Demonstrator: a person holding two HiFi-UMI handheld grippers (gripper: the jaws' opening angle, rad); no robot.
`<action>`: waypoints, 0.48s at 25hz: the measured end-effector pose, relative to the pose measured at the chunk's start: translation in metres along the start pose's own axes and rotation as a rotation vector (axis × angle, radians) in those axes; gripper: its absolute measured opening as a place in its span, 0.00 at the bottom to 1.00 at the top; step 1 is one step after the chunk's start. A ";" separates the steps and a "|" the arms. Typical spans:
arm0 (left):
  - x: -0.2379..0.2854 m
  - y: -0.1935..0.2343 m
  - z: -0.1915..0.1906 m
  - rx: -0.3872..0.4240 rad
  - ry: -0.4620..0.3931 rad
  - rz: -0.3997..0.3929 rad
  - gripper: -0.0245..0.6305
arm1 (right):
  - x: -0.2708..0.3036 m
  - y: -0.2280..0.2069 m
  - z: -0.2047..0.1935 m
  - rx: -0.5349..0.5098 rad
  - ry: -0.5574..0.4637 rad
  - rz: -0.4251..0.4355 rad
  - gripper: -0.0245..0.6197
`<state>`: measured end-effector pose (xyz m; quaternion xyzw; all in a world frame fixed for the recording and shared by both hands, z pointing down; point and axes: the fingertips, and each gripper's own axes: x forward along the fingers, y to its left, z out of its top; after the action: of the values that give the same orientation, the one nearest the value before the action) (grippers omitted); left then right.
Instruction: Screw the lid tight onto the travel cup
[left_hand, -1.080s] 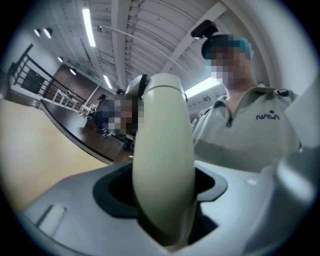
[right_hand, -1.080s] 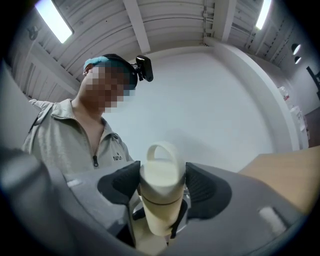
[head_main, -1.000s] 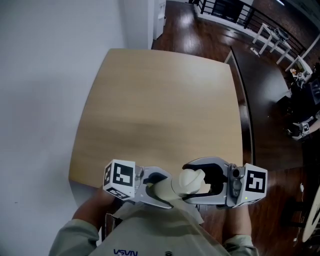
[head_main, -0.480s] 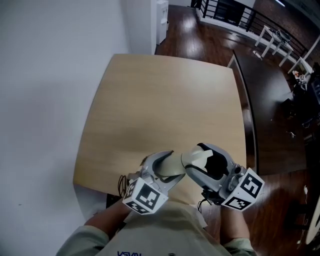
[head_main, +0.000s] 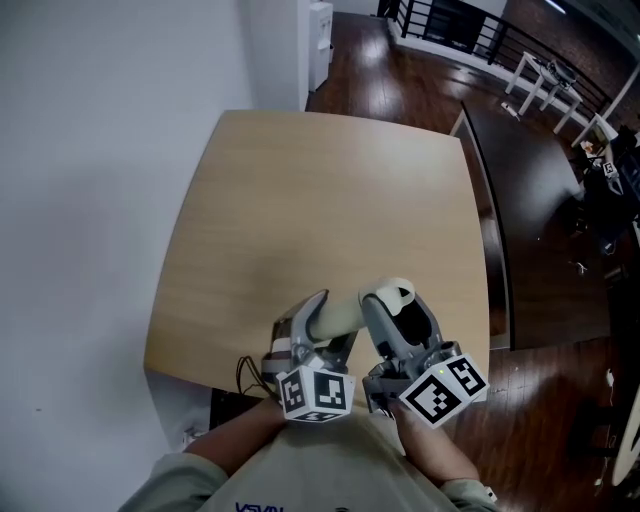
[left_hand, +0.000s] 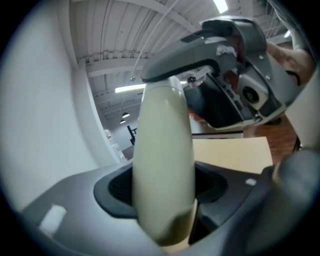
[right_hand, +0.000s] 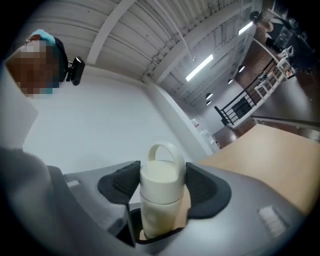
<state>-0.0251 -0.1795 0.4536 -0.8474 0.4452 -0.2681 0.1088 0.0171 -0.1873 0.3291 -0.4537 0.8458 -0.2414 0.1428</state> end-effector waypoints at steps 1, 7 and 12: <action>0.000 -0.002 -0.002 -0.010 0.006 -0.012 0.52 | 0.000 -0.002 -0.002 0.007 0.000 -0.017 0.48; -0.003 -0.016 -0.005 -0.169 -0.016 -0.168 0.52 | 0.002 0.007 -0.005 -0.039 0.038 0.036 0.48; -0.022 -0.031 0.013 -0.319 -0.100 -0.478 0.52 | -0.012 0.029 0.007 -0.113 0.075 0.244 0.49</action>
<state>-0.0069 -0.1441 0.4482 -0.9469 0.2633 -0.1707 -0.0701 0.0064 -0.1655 0.3077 -0.3454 0.9118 -0.1911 0.1135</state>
